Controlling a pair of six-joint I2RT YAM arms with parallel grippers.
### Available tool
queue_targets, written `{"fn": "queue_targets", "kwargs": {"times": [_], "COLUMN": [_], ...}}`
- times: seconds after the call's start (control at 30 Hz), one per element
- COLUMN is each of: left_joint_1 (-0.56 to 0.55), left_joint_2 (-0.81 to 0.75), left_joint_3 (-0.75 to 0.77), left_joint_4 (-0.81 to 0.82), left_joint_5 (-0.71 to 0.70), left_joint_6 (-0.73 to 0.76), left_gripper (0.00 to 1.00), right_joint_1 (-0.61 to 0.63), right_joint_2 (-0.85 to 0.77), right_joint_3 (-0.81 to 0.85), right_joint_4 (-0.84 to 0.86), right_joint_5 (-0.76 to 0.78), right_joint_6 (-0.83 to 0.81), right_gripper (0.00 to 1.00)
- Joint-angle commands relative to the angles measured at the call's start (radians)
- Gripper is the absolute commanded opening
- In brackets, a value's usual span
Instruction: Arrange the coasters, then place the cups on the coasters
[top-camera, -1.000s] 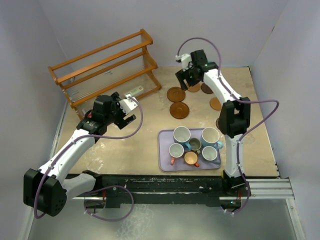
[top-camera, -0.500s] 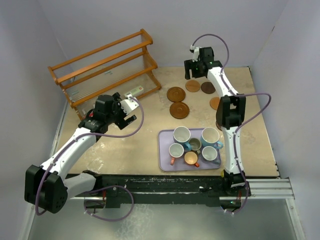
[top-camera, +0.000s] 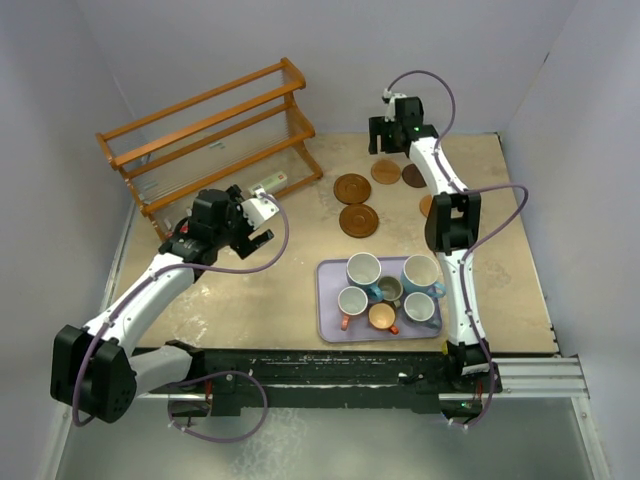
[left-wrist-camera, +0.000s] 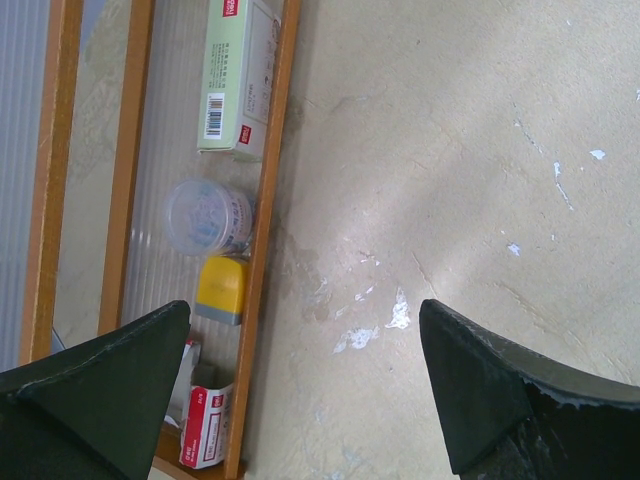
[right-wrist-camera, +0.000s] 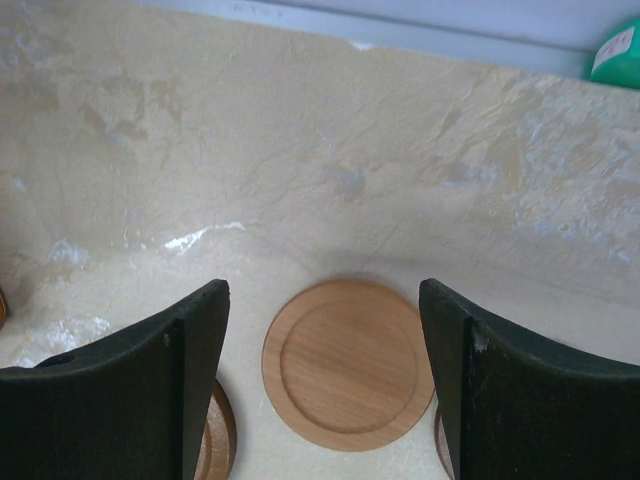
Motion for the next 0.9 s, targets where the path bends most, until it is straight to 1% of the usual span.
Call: {"fn": "queue_targets", "kwargs": {"times": [0.0,0.3,0.6,0.87], "left_joint_1": [0.008,0.008,0.007,0.008], "left_joint_2": [0.004,0.016,0.016,0.012], "left_joint_3": [-0.015,-0.016,-0.015,-0.016], "left_joint_4": [0.056,0.064,0.063,0.062], "left_joint_5": [-0.008,-0.022,-0.024,-0.024], "left_joint_6": [0.016,0.019,0.020,0.022], "left_gripper": [0.93,0.93,0.93,0.93], "right_joint_1": [0.005,0.006,0.014,0.019], "right_joint_2": [0.031,0.079,0.087,0.095], "right_joint_3": [0.086,0.125,0.121,0.133], "right_joint_4": [0.041,0.022,-0.041,-0.050], "right_joint_5": [0.030,0.069,0.098,0.096], "right_joint_6": [0.017,-0.002,-0.061,-0.093], "right_gripper": [0.78,0.75,0.76,0.75]}}
